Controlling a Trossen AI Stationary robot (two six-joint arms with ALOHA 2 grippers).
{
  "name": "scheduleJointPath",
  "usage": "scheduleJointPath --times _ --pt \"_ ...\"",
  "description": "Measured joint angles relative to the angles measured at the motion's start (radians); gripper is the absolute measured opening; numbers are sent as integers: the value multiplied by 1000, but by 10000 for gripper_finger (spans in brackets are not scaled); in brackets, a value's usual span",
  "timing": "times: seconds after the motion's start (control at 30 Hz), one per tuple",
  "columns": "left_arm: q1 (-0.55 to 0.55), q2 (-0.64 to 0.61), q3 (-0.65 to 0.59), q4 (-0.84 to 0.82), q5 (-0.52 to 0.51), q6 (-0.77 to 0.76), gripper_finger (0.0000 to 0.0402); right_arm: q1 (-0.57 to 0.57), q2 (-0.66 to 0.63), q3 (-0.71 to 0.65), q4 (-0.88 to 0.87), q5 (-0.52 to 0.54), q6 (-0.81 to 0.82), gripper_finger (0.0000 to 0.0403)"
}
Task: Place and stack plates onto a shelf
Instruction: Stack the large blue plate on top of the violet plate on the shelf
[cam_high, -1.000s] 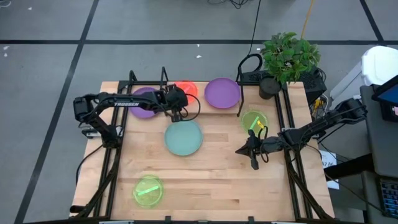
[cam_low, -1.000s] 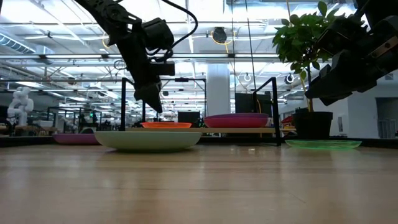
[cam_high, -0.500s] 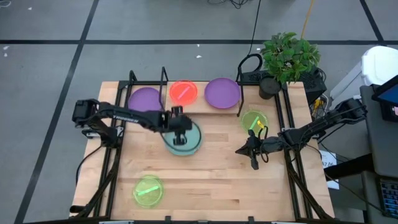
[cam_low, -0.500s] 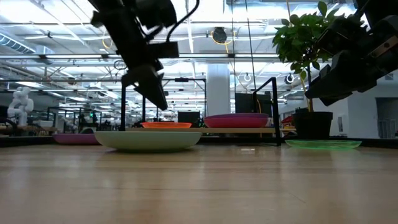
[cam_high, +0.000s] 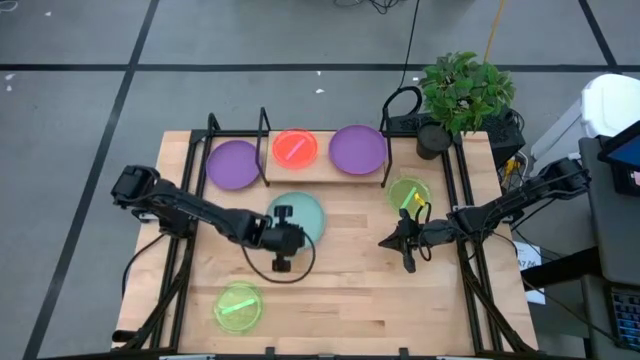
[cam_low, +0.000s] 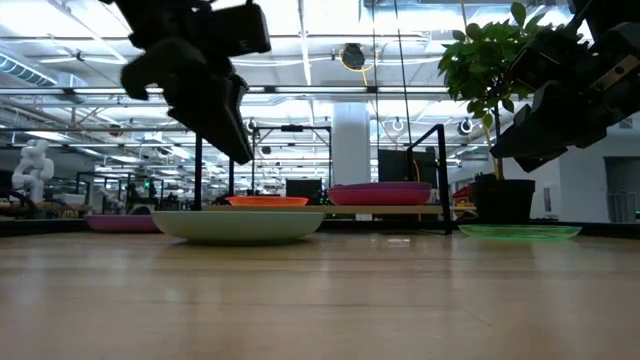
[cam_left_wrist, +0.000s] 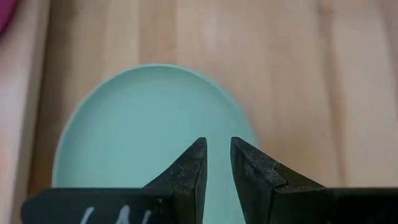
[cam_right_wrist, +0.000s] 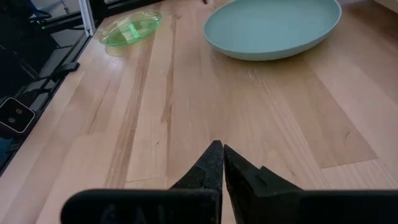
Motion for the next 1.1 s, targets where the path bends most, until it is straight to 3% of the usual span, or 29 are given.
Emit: scheduleJointPath --times 0.13,0.27,0.67,0.87,1.1 --pt "-57 0 0 -24 -3 -11 79 0 0 0 0 0 -4 0" --pt "-110 13 -3 -36 -72 -29 91 0 0 0 0 0 -8 0" --pt "-158 110 -8 -127 -128 -106 214 0 0 0 -5 -1 11 0" --pt "-152 175 -5 -125 -136 -115 208 0 5 0 -10 -1 10 0" --pt "-152 210 -5 -113 -193 -95 140 0 4 0 -9 -1 9 0"
